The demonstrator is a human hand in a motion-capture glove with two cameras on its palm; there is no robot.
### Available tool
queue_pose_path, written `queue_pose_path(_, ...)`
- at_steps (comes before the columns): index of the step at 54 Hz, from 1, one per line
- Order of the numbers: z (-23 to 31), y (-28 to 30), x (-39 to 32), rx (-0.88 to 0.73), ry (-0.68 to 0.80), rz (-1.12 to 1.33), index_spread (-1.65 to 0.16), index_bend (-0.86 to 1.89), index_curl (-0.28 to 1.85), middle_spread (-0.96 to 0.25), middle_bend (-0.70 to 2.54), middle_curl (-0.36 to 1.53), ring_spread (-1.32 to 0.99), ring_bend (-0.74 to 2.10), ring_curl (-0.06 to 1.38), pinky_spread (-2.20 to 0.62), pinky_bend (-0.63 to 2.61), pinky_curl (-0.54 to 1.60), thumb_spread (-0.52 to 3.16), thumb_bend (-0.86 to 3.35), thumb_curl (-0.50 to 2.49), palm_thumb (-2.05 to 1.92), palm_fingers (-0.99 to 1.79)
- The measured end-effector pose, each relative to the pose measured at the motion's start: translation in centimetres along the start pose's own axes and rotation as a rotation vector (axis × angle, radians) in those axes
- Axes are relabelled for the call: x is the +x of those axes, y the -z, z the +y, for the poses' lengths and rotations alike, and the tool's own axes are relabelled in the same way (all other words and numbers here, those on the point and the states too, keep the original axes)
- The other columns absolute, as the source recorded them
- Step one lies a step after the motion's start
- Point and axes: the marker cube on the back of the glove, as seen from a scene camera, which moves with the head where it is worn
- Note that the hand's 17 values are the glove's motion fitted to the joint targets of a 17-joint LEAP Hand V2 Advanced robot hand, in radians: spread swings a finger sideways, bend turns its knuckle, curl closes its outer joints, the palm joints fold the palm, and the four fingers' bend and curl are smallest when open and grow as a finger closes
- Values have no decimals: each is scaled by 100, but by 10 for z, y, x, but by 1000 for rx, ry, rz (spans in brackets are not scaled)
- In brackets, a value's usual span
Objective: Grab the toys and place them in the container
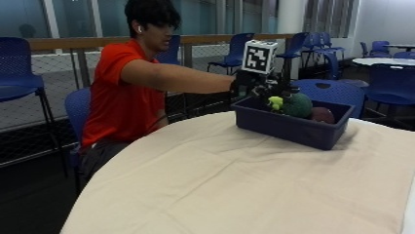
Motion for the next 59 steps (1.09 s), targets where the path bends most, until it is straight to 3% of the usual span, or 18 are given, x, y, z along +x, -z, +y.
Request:
queue_pose_path(10,35,-31,61,8,-133,30,-34,13,26,-6,11,20,7,15,21,14,128,36,98,-13,23,-19,-26)
queue_pose_path(32,123,-81,144,-6,-169,-42,-33,13,24,-6,11,19,7,16,19,14,121,33,98,-12,13,-17,-26)
queue_pose_path(59,179,-70,177,58,-171,-77,-34,15,25,-6,11,18,6,15,17,14,115,32,98,-11,10,-16,-23)
